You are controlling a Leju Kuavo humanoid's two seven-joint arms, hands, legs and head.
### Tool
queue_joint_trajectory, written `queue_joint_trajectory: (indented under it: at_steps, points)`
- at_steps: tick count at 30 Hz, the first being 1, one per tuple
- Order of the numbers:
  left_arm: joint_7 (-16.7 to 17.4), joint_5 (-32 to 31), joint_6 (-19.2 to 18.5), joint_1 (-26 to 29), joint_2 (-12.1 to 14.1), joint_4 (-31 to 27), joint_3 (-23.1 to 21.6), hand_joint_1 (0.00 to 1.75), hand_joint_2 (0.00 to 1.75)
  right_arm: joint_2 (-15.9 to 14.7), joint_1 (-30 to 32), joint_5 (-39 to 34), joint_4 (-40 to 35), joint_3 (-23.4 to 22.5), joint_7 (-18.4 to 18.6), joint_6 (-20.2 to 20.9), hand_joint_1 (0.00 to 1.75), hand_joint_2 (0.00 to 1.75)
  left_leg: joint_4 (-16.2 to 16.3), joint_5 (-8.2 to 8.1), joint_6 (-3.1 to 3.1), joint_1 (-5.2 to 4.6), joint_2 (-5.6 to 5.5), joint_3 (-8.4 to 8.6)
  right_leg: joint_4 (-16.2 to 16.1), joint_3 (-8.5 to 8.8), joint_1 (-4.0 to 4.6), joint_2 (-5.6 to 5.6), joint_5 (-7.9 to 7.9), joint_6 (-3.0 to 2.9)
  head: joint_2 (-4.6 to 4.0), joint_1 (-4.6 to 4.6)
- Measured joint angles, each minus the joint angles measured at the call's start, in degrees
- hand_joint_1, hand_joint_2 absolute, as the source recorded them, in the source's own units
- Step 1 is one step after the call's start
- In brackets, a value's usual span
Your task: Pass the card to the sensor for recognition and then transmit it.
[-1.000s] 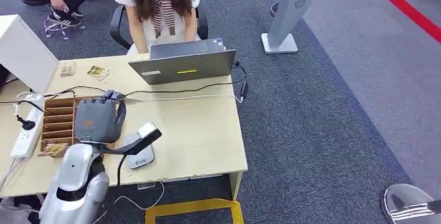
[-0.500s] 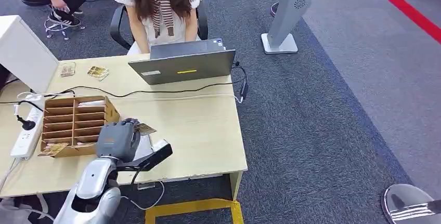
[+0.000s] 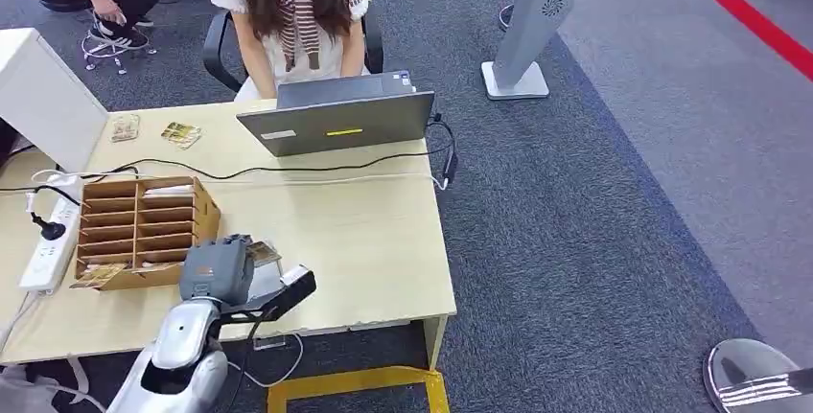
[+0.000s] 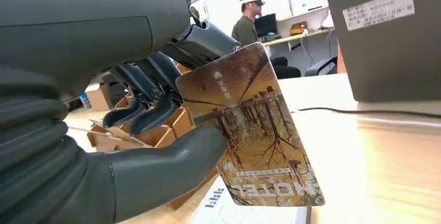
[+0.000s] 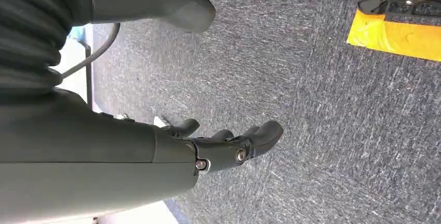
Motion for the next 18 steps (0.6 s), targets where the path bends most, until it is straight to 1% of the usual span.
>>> queue_joint_trajectory:
  at_steps: [4,18]
  points:
    - [0.24,-0.24,-0.02,-0.01,0.00,0.81,0.00,1.75,1.75,0.00,0.00,-0.04,0.02,0.00,0.18,0.59,0.00,1.75,0.00,0.00,0.00,0.00,0.00,0.00,0.00,0.00,0.00,0.00,0.00,0.00,0.00,0.00]
    - [1.22,-1.55,-0.85,-0.40,-0.11,3.54,0.00,1.75,1.75,0.00,-0.01,-0.35,0.02,0.02,0.35,0.59,0.00,1.75,0.00,0.00,0.00,0.00,-0.01,0.00,0.00,0.01,0.00,-0.01,0.00,0.00,0.00,0.00]
